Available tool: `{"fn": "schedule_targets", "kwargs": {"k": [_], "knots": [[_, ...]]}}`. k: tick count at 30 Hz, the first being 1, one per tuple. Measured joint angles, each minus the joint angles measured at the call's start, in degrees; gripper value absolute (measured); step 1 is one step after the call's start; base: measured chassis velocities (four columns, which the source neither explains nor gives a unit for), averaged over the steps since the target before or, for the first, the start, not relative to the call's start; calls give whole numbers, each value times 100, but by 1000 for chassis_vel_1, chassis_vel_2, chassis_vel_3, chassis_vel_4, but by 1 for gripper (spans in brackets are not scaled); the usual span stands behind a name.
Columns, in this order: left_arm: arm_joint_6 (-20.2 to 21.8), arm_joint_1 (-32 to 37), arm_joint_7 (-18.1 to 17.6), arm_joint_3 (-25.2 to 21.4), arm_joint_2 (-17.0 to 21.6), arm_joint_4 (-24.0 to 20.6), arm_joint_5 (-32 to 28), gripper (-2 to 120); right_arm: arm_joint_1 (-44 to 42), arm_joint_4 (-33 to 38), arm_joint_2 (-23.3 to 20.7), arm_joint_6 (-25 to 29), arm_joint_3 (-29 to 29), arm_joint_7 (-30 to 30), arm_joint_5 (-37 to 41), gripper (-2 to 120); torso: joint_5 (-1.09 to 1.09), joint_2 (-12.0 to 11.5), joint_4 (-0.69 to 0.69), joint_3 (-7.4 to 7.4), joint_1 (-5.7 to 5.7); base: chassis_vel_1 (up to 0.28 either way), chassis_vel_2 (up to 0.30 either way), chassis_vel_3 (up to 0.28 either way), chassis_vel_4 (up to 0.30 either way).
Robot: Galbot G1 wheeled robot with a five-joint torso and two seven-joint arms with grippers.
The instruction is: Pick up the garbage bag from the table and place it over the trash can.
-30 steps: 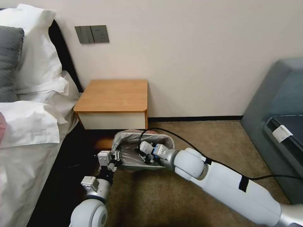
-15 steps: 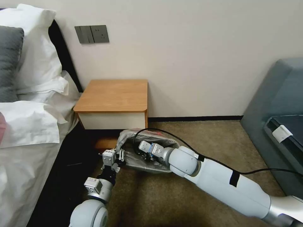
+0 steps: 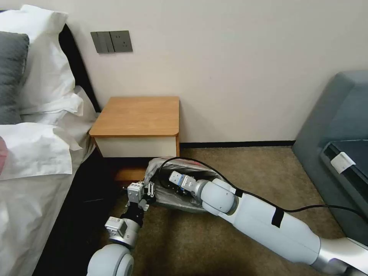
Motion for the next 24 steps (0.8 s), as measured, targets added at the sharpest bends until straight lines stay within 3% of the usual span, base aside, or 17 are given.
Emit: {"fn": "schedule_targets", "kwargs": {"k": [6, 12, 20, 22, 24], "knots": [[10, 55, 0, -17, -7, -66, 24, 5, 44, -50, -2, -32, -23, -88, -214, 0, 0, 0, 0, 0, 0, 0, 0, 0, 0], [89, -4, -48, -104, -24, 83, -126, 5, 76, 488, -254, -113, 51, -99, 61, 0, 0, 0, 0, 0, 0, 0, 0, 0, 0], [138, -128, -164, -231, -82, 316, -783, 5, 57, 1168, -785, -103, 303, 133, 1424, 0, 0, 0, 0, 0, 0, 0, 0, 0, 0], [199, -150, -255, -297, -83, 352, -1101, 5, -125, 1441, -974, 17, 680, 405, 2191, 0, 1, 0, 0, 0, 0, 0, 0, 0, 0], [212, -147, -281, -340, -82, 385, -1174, 5, -239, 1591, -1046, 60, 924, 508, 2455, 0, 1, 0, 0, 0, 0, 0, 0, 0, 0]]}}
